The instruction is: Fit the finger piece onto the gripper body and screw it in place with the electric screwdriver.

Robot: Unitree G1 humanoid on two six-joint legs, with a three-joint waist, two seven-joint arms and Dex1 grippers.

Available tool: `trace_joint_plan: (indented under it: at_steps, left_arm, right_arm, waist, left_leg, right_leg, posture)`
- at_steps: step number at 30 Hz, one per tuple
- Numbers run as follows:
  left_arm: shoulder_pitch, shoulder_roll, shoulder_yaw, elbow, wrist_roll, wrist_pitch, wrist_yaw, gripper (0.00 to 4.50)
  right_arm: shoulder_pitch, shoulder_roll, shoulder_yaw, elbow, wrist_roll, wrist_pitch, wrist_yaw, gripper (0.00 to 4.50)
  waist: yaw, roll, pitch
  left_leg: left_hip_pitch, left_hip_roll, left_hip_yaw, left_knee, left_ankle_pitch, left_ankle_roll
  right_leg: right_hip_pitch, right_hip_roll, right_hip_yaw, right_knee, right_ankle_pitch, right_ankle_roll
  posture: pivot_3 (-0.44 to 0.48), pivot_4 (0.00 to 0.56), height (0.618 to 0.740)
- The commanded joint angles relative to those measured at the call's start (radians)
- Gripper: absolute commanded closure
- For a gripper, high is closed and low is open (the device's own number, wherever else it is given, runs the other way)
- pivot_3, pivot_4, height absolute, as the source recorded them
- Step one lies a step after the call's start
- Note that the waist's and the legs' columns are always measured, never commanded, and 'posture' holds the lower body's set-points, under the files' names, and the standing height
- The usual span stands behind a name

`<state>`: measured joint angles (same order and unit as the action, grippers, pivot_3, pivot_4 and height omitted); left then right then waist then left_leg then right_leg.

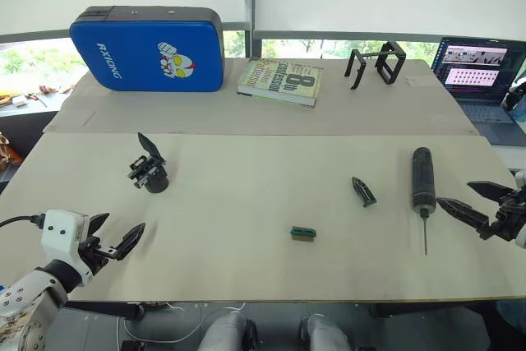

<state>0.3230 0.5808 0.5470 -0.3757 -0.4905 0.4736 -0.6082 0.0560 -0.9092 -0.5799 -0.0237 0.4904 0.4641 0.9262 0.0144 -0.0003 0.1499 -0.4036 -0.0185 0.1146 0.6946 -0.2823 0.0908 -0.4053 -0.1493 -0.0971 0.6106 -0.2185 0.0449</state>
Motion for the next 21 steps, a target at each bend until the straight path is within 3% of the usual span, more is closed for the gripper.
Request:
trace_joint_plan:
  at_steps: [1,11,21]
  left_arm:
    - [-0.024,0.003,-0.003,0.001,-0.003,-0.008,0.006,0.00]
    - [-0.280,-0.009,-0.141,0.264,0.108,-0.105,0.059,0.00]
    - [-0.486,-0.083,-0.240,0.494,0.195,-0.256,0.096,0.00]
  right_arm:
    - [-0.025,-0.014,-0.001,-0.053,0.005,-0.016,-0.002,0.04]
    - [-0.219,-0.048,0.206,-0.362,0.243,0.175,0.114,0.04]
    - [-0.366,0.028,0.382,-0.405,0.245,0.150,0.114,0.04]
  waist:
    - [0.000,0.000,0.000]
    - [-0.001,-0.002,0.001]
    - [0.008,-0.006,0.003]
  left_leg:
    - [0.000,0.000,0.000,0.000,0.000,0.000]
    - [-0.001,0.000,0.000,0.000,0.001,-0.001]
    - [-0.001,-0.002,0.000,0.001,0.000,-0.001]
  right_leg:
    - [0.000,0.000,0.000,0.000,0.000,0.000]
    - [0.000,0.001,-0.001,0.000,0.001,-0.001]
    - [-0.001,-0.001,-0.004,0.000,0.003,0.001]
  posture:
    - [0.000,0.150,0.740]
    - [0.000,0.150,0.740]
    - [0.000,0.150,0.740]
